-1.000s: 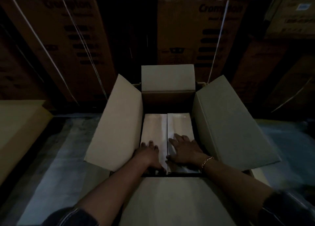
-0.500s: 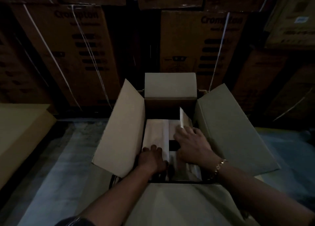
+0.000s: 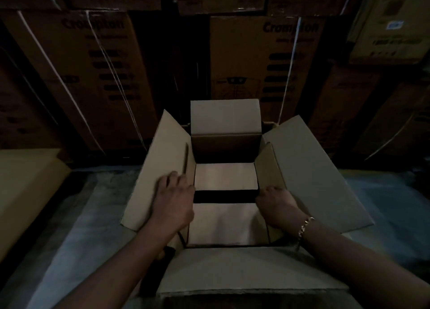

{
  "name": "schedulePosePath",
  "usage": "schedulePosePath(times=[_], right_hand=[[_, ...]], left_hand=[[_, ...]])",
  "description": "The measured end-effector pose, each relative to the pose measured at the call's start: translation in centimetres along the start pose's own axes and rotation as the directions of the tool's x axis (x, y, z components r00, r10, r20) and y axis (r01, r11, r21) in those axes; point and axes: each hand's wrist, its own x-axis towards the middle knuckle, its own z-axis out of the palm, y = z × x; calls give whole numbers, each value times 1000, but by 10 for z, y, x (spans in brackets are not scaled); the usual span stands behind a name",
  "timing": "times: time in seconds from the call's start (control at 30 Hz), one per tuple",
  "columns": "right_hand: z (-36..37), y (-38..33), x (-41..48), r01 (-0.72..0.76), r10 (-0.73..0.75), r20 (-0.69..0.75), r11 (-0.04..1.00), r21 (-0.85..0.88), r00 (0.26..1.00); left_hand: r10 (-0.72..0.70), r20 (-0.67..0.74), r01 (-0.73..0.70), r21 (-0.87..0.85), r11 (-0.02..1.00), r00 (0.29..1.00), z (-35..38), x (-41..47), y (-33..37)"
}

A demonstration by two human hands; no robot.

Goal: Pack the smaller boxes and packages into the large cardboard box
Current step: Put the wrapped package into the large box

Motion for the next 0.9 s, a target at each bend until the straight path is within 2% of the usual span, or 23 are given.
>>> schedulePosePath(times=[0.1,0.17,0.23,0.3,0.4,0.47,0.63,0.8,0.9], right_hand=[[-4,-13,15,73,-72,19,997,-14,997],[-2,-15,27,134,-144,63,981,143,988],[2,-12,33,127,-178,151,948,293,972],[10,-5,35,86,-149,182,945,315,972],[13,4,33,88,-120,64,923,375,991],[10,11,27,140,-151,-8,898,418,989],[26,16,-16,253,-287,28,882,397,958],[36,12,-35,267,-265,-53,901,342,963],[29,12,-35,280,-240,-179,928,245,954]], left_hand=[[7,80,-9,21,1000,997,1,-13,-12],[32,106,-33,4,999,994,1,-18,-12],[61,125,-62,5,998,990,2,-23,-11],[90,160,-92,6,996,983,6,-26,-10],[111,205,-112,-7,994,972,7,-29,-11],[126,204,-124,-25,992,971,8,-31,-12],[181,86,-177,-52,983,980,12,-44,-5],[188,106,-184,-48,982,976,17,-50,0],[150,58,-146,-67,987,987,16,-47,-1]])
